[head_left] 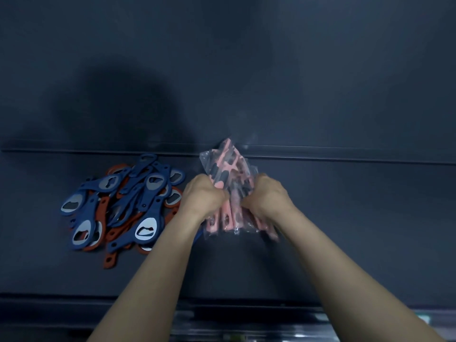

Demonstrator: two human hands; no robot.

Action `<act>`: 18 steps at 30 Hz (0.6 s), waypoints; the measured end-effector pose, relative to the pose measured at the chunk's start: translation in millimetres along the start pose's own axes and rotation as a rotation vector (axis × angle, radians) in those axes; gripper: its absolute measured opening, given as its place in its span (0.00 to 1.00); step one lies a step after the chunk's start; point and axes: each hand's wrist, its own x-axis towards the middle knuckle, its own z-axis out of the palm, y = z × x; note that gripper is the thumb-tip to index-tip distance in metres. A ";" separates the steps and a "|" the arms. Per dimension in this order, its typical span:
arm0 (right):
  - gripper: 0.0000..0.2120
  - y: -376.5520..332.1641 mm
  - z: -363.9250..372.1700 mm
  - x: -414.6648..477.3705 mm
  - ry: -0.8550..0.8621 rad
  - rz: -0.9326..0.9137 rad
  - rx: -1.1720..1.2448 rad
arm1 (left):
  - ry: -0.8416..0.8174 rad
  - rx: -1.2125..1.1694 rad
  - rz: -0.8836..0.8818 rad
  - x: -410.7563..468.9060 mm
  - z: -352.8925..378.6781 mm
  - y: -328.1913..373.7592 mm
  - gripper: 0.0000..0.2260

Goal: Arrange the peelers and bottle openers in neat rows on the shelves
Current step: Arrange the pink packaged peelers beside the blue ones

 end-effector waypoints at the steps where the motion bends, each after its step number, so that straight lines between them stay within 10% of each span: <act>1: 0.17 3.3 -1.1 -0.6 0.027 0.025 -0.018 | 0.022 0.014 0.009 0.1 0.1 -0.8 0.05; 8: 0.04 9.3 -6.9 -5.1 0.081 0.049 0.086 | 0.152 -0.053 0.045 0.7 -4.1 1.4 0.15; 18: 0.20 -9.4 10.0 -1.3 0.015 -0.001 0.085 | 0.121 -0.011 0.012 -6.6 -4.8 -6.9 0.23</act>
